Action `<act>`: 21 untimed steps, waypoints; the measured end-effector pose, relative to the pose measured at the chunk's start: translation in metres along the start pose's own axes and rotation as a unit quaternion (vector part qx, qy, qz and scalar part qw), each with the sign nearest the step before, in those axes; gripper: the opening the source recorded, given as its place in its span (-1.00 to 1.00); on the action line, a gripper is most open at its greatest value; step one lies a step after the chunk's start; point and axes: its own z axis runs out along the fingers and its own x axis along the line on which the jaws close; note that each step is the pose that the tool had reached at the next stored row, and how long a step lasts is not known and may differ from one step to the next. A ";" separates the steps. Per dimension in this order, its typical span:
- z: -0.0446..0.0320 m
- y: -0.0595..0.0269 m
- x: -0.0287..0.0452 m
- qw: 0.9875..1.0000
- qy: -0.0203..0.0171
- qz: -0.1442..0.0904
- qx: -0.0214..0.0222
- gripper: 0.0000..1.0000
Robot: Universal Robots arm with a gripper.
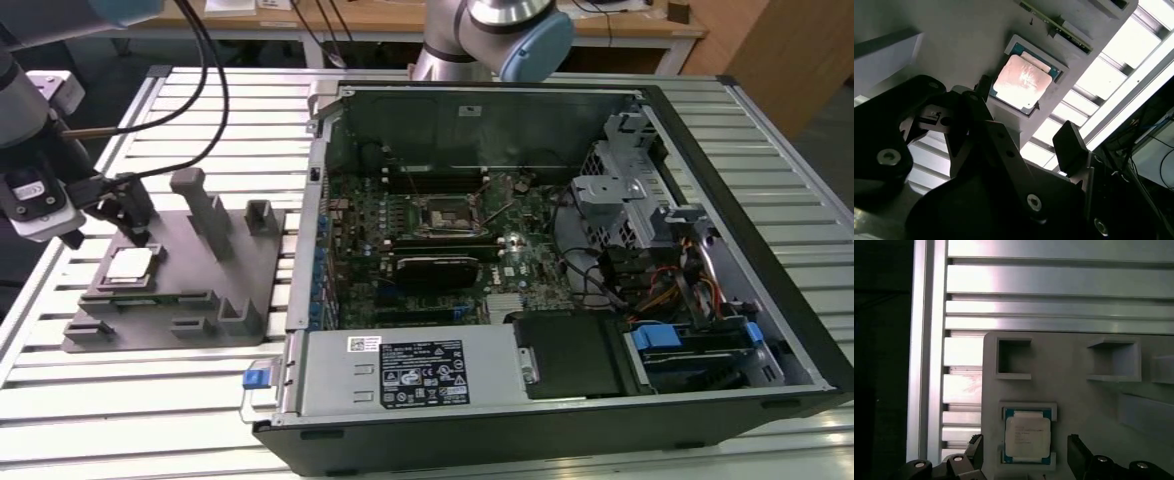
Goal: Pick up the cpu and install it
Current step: 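Pick up the cpu and move it towards the insertion slot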
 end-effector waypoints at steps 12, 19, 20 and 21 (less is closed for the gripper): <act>0.0189 -0.0013 -0.0001 1.000 0.000 -0.002 0.000 0.52; 0.0270 -0.0031 -0.0024 1.000 0.001 -0.001 0.000 0.52; 0.0284 -0.0032 -0.0027 1.000 0.001 0.000 0.000 0.52; 0.0296 -0.0032 -0.0030 1.000 0.001 0.001 0.000 0.52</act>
